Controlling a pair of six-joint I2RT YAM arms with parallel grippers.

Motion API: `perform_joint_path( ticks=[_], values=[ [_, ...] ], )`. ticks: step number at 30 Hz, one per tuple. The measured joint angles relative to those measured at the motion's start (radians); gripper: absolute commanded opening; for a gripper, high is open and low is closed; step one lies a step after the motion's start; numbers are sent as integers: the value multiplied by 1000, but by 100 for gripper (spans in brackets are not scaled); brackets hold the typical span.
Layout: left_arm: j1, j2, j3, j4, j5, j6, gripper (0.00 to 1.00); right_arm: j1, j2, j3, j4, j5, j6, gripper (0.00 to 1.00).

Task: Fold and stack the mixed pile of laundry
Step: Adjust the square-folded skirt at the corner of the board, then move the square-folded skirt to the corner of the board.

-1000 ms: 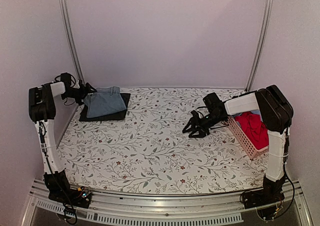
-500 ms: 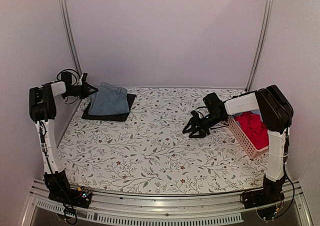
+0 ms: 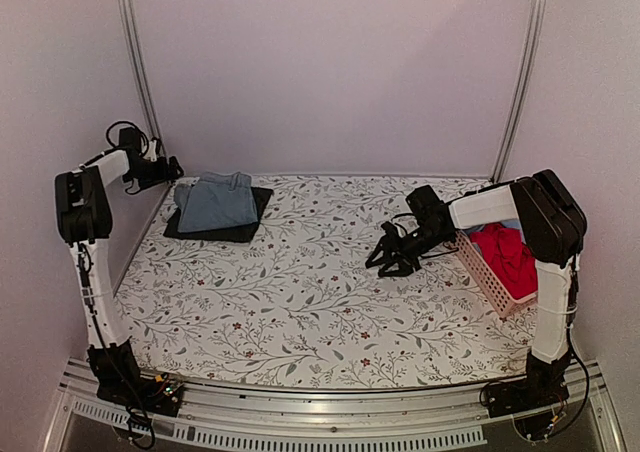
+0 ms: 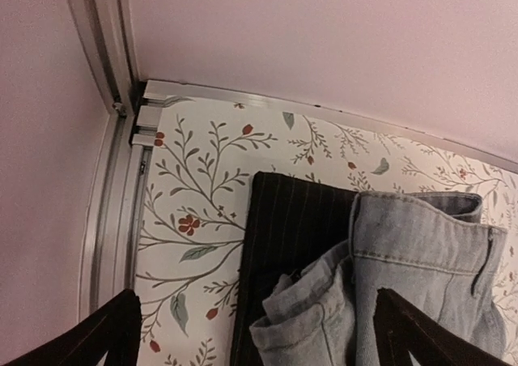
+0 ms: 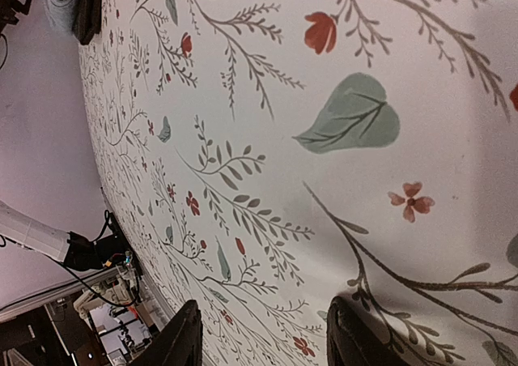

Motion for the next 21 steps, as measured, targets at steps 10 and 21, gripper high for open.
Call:
perform_joint_path(
  ticks=[10,21],
  values=[
    [-82,-315,-223,63,66,-29,100,-1,0,0,-5,-3,-18,52],
    [-353,-40,-222,-59,-155,8,100,-2,-33,-32,-23,4,-25,52]
  ],
)
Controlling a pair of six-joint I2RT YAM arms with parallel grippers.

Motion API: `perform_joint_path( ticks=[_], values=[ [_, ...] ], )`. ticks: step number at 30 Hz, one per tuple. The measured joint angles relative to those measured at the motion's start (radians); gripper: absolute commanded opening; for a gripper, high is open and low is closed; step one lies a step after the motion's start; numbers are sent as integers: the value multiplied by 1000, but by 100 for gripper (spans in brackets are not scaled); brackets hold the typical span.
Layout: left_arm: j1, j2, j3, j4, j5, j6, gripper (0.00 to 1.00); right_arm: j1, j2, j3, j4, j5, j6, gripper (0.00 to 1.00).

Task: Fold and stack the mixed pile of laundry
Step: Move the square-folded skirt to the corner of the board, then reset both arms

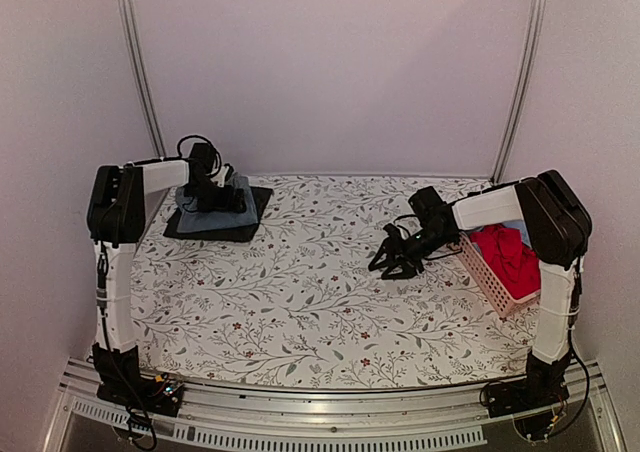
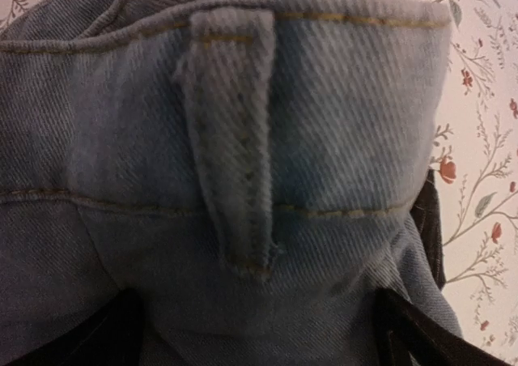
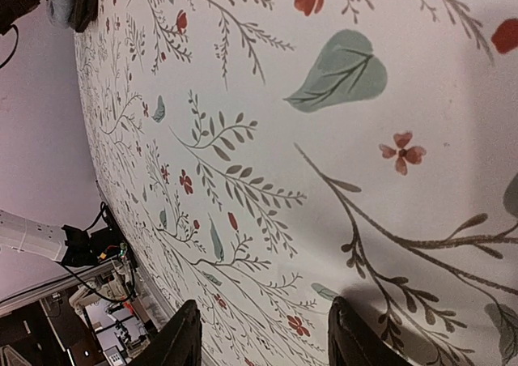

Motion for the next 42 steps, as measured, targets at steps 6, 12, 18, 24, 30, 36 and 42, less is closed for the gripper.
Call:
perform_joint_path(
  ticks=[6,12,18,24,30,36,42],
  values=[
    [13,76,132,-79,-141,-33,100,-6,-5,-4,-3,3,-4,52],
    [98,235,412,-171,-168,-88,100,-14,-5,-3,-8,2,-5,52],
    [158,298,523,-184,-172,-61,100,-23,-5,4,-17,3,-5,53],
    [151,172,394,-156,-190,-32,100,-25,-20,47,-32,29,-17,54],
    [143,-67,360,-129,-84,-32,100,-29,-100,143,-62,92,-63,59],
    [108,-298,338,-112,48,-11,100,-44,-257,227,-80,177,-129,75],
    [-20,-577,-32,-80,55,-15,100,-50,-450,218,-77,266,-190,88]
  ],
)
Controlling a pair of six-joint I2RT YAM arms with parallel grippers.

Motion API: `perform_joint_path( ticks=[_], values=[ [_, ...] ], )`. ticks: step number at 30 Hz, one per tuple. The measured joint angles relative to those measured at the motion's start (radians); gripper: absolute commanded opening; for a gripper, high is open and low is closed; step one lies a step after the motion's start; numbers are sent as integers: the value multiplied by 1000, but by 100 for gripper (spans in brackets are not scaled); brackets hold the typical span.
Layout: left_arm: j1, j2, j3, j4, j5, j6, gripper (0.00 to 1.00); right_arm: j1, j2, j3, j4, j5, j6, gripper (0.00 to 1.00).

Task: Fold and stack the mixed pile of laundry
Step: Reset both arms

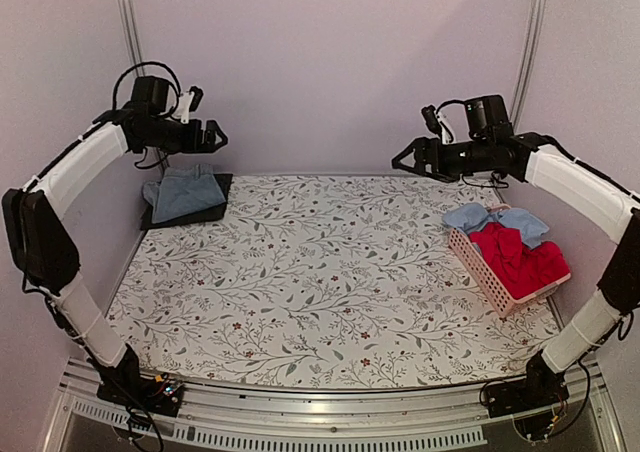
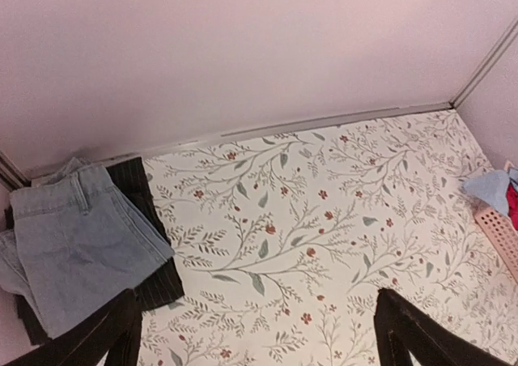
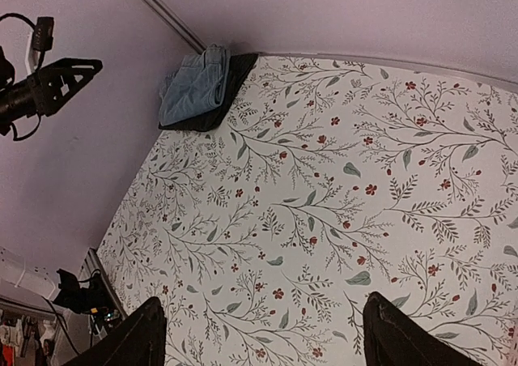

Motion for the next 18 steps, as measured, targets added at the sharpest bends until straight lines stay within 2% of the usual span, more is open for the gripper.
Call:
perform_joint_path(
  ticks=[3,9,14,18],
  values=[
    [-27,-127,-217,13,13,-32,100,0,-99,-80,28,28,-9,98],
    [-26,-422,-665,86,-7,-129,100,0,-266,-402,93,77,6,99],
    [-27,-556,-903,140,-23,-197,100,0,-324,-622,143,118,42,99],
    [-27,-568,-1013,168,-37,-245,100,0,-363,-687,175,146,55,99]
  ],
)
